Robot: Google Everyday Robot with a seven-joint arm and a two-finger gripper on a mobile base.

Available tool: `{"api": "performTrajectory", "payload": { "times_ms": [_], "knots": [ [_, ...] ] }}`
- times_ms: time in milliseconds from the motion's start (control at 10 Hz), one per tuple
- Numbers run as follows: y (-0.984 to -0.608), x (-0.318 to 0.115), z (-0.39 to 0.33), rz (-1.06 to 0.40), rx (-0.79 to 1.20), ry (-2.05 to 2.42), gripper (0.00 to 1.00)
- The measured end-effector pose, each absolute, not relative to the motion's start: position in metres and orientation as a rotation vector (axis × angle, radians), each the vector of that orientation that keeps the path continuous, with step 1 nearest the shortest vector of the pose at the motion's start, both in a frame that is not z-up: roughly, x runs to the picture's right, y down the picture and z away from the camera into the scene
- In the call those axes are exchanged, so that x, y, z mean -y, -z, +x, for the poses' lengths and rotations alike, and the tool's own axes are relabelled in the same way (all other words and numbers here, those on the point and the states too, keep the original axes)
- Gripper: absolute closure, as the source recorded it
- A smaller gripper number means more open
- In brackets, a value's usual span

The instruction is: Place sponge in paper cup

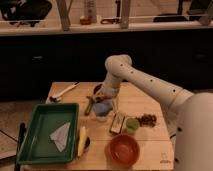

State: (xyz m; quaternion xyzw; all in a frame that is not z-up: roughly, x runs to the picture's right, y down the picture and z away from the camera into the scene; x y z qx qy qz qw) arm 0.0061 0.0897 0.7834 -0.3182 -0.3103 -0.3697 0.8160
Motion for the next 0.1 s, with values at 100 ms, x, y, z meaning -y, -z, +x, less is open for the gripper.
{"api": "performTrajectory", "payload": {
  "times_ms": [100],
  "knots": [
    [-0.7834,-0.0896,0.0061,-0.678,0.662,0.788,0.2]
  ]
}}
